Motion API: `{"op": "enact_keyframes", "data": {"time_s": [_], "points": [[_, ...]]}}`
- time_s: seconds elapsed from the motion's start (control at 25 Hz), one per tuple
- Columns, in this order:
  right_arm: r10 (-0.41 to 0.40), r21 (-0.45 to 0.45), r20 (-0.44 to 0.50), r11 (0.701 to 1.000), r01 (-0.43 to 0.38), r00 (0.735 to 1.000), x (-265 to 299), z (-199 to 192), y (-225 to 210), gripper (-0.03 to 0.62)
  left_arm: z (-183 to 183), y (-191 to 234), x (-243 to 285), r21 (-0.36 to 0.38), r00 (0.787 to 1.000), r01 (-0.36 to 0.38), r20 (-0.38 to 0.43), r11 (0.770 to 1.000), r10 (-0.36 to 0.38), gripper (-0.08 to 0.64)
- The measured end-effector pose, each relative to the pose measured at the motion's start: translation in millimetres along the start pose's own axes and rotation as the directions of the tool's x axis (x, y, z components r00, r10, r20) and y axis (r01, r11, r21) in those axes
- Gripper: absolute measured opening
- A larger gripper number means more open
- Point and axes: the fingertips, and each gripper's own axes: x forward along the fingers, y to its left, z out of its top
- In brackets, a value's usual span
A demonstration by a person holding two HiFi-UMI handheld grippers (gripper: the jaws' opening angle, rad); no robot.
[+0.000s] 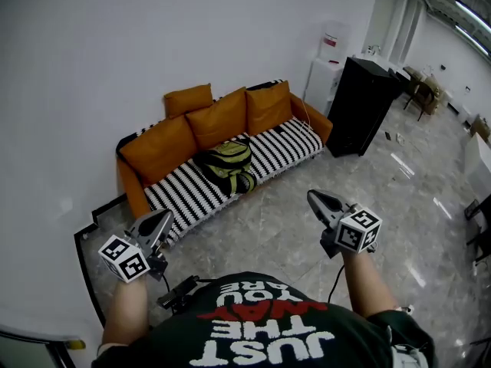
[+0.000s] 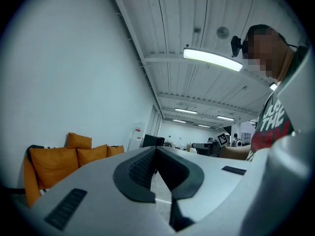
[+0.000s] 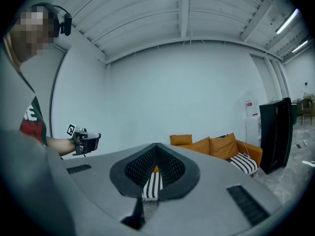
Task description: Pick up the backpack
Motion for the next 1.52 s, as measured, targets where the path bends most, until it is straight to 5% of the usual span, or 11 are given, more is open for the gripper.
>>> {"op": "enact_keyframes", "data": {"time_s": [0.44, 1.16, 1.52], "points": [[0.036, 0.033, -0.021, 0.999, -0.035, 0.999, 33, -3, -46, 0.027, -11, 18, 65, -0.037, 0.999, 0.026, -0.038, 0.999, -0.028, 0.009], [-0.032, 0.039, -0.025, 0.999, 0.033, 0.999, 334, 57, -164, 0.028, 28, 297, 282, -0.066, 0.964, 0.229, -0.125, 0.971, -0.236, 0.009], [-0.002, 0.046, -0.050, 0.999, 0.005, 0.999, 395, 64, -243, 0.028, 20, 349, 368, -0.091, 0.966, 0.190, -0.158, 0.977, -0.203, 0.009]]}}
